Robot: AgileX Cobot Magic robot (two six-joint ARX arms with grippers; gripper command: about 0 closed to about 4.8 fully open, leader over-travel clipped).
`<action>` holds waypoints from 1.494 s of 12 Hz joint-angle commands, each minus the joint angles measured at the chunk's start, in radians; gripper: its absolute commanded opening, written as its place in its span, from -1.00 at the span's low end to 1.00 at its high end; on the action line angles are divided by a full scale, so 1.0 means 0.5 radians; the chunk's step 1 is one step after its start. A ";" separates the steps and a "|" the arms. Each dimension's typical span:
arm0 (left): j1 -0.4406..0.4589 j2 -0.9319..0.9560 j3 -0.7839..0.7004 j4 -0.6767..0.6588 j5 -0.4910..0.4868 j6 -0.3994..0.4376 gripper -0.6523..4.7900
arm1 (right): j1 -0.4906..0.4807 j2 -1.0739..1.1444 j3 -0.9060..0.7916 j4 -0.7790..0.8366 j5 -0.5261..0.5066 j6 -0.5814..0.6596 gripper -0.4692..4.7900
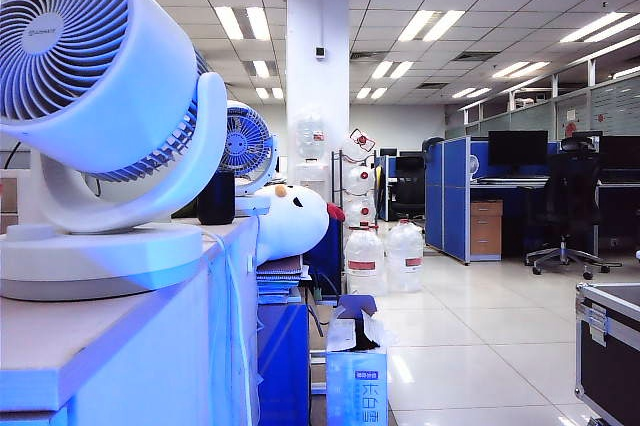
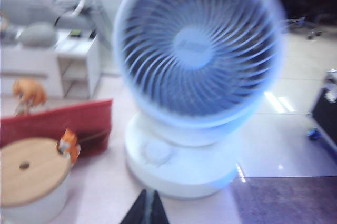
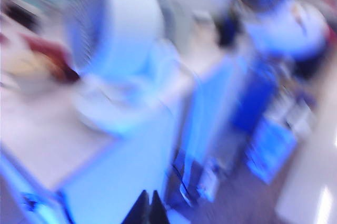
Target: Open the drawer, place the cleaning sponge inside, then close the drawer.
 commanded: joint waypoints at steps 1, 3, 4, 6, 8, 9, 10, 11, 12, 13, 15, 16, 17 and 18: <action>-0.001 0.001 -0.280 0.282 0.028 -0.126 -0.78 | -0.002 -0.179 -0.491 0.150 0.237 0.111 -0.84; -0.002 0.001 -0.549 0.497 0.101 -0.129 -0.78 | -0.002 -0.240 -0.926 0.349 0.214 0.119 -0.84; -0.002 0.001 -0.594 0.510 0.100 -0.130 -0.78 | -0.002 -0.237 -1.016 0.449 0.188 0.120 -0.84; -0.002 -0.002 -0.764 0.566 0.063 -0.121 -0.78 | -0.004 -0.236 -1.303 0.754 0.164 0.295 -0.84; -0.002 -0.002 -0.847 0.616 0.021 -0.049 -0.78 | -0.006 -0.237 -1.407 0.807 0.169 0.341 -0.84; -0.002 -0.002 -0.878 0.635 0.024 -0.014 -0.78 | -0.006 -0.236 -1.438 0.806 0.169 0.343 -0.84; -0.002 0.008 -0.910 0.685 0.024 0.016 -0.78 | -0.006 -0.236 -1.513 0.807 0.170 0.380 -0.84; -0.002 0.008 -0.915 0.698 -0.002 0.066 -0.78 | -0.005 -0.237 -1.601 0.807 0.147 0.472 -0.84; -0.002 0.007 -0.913 0.694 -0.005 0.053 -0.77 | -0.006 -0.237 -1.674 0.806 0.127 0.545 -0.84; -0.002 0.007 -0.913 0.695 -0.006 0.053 -0.78 | -0.005 -0.237 -1.697 0.805 0.125 0.547 -0.84; -0.002 0.007 -0.913 0.695 -0.006 0.054 -0.78 | -0.005 -0.237 -1.695 0.858 0.128 0.491 -0.84; -0.002 0.007 -0.913 0.695 -0.005 0.054 -0.78 | -0.005 -0.237 -1.694 0.932 0.144 0.381 -0.84; -0.002 0.007 -0.913 0.695 -0.006 0.055 -0.78 | -0.005 -0.237 -1.692 0.974 0.147 0.341 -0.84; -0.002 0.007 -0.913 0.695 -0.006 0.055 -0.78 | -0.005 -0.242 -1.691 1.038 0.147 0.300 -0.84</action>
